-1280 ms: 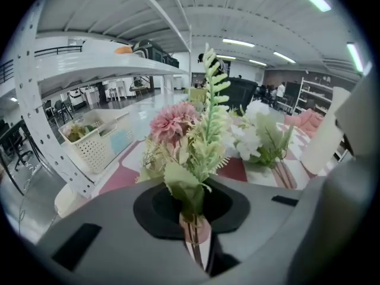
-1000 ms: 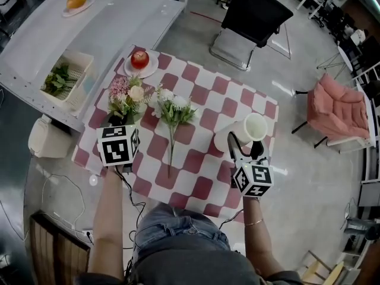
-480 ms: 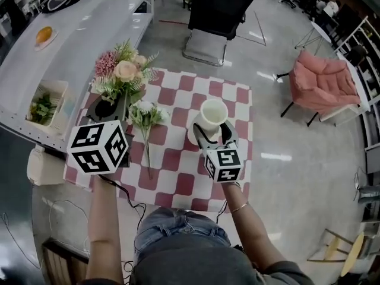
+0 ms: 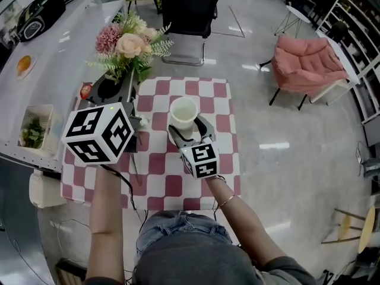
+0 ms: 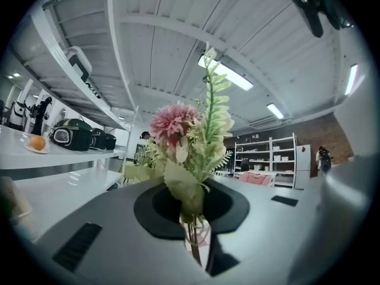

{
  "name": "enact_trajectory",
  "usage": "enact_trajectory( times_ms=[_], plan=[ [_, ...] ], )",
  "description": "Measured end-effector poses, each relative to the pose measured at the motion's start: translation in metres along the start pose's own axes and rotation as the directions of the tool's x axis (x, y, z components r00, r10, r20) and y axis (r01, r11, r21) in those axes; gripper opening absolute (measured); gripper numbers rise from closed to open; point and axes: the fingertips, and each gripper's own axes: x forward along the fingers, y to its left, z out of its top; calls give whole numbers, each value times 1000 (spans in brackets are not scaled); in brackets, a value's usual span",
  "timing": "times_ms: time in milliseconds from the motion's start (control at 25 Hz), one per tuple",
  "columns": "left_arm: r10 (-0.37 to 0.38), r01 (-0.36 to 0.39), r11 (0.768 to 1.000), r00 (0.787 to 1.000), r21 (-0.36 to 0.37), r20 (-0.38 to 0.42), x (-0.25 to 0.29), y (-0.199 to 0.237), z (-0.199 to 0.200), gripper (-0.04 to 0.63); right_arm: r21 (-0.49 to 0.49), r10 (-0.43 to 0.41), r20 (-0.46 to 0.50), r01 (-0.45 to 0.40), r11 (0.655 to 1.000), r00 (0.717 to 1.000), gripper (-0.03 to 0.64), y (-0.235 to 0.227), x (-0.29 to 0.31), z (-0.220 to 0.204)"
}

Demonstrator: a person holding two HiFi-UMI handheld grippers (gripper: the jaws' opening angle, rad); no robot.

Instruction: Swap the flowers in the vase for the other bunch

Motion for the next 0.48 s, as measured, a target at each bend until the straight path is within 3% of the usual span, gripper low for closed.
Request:
enact_trajectory(
  times_ms=[320,480],
  plan=[
    [-103,104,994,991,-9,82,29,-51,36,52,6,11,-1,-11,1000,1000,347,-1,-3,0],
    [-118,120,993,987,-18,112,41,-63,44,52,10,17,-3,-17,1000,1000,347,1,-2,-1]
  ],
)
